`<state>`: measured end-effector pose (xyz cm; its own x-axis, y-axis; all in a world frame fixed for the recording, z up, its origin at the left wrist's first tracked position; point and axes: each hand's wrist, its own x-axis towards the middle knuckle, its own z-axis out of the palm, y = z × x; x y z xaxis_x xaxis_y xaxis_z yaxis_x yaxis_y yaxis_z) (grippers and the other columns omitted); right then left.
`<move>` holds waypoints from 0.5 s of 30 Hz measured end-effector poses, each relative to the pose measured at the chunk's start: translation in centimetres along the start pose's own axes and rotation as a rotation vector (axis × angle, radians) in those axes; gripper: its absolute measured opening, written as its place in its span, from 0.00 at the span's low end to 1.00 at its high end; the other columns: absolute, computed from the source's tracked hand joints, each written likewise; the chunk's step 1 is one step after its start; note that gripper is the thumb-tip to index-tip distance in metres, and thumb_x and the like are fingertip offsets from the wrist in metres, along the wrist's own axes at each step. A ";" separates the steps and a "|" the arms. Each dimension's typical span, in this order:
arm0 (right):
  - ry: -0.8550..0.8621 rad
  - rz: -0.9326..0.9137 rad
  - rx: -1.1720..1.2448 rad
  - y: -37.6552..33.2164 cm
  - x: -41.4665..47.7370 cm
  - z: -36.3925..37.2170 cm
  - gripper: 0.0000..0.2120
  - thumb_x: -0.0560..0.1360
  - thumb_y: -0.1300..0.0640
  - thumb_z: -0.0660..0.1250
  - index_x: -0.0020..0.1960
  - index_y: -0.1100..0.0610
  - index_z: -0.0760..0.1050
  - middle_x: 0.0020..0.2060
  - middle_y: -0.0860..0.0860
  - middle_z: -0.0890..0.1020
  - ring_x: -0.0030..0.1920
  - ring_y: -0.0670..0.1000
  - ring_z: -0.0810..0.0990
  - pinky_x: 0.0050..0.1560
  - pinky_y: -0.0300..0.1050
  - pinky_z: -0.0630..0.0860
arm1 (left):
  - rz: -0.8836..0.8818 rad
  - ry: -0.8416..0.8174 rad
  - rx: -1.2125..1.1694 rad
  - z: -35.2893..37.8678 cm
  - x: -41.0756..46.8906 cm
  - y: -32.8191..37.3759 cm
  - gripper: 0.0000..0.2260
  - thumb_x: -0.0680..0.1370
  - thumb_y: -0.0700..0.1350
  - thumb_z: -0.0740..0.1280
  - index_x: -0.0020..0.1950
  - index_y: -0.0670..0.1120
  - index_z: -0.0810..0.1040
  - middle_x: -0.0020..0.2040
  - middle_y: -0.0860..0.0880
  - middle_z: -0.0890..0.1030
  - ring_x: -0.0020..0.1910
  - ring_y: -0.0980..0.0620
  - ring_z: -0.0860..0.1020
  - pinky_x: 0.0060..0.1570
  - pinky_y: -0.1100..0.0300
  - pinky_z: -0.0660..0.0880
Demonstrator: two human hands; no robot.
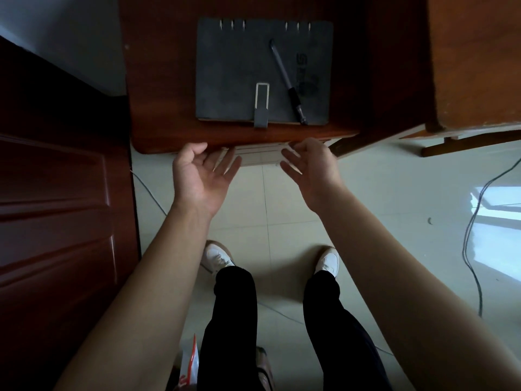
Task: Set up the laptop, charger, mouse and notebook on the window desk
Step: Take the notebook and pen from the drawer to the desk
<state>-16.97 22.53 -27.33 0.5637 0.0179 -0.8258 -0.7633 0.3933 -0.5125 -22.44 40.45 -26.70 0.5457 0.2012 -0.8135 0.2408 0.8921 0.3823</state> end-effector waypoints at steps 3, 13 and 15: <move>-0.018 0.053 -0.164 -1.8 -1.0 -0.7 0.07 0.78 0.61 0.62 0.51 0.62 0.77 0.54 0.55 0.83 0.54 0.53 0.84 0.55 0.50 0.82 | -0.015 0.092 0.076 1.5 -1.2 0.5 0.07 0.76 0.43 0.63 0.51 0.41 0.72 0.49 0.41 0.77 0.53 0.41 0.81 0.54 0.48 0.80; -0.128 0.032 -0.556 -9.3 -6.1 -2.8 0.08 0.78 0.57 0.63 0.53 0.56 0.79 0.55 0.56 0.83 0.54 0.54 0.83 0.55 0.50 0.82 | 0.186 0.254 0.651 9.7 -7.8 1.3 0.06 0.77 0.41 0.64 0.53 0.46 0.76 0.55 0.46 0.78 0.52 0.45 0.82 0.47 0.50 0.80; -0.161 -0.017 -0.633 -10.6 -7.4 -2.4 0.09 0.79 0.55 0.63 0.55 0.54 0.79 0.54 0.57 0.83 0.55 0.56 0.82 0.59 0.54 0.81 | 0.276 0.231 0.821 11.3 -9.1 2.0 0.09 0.77 0.41 0.64 0.57 0.47 0.76 0.54 0.49 0.79 0.55 0.46 0.81 0.52 0.48 0.79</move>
<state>-13.79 15.99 -16.37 0.5802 0.1730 -0.7959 -0.7645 -0.2213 -0.6054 -17.83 35.83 -13.62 0.5156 0.5212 -0.6801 0.6718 0.2469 0.6984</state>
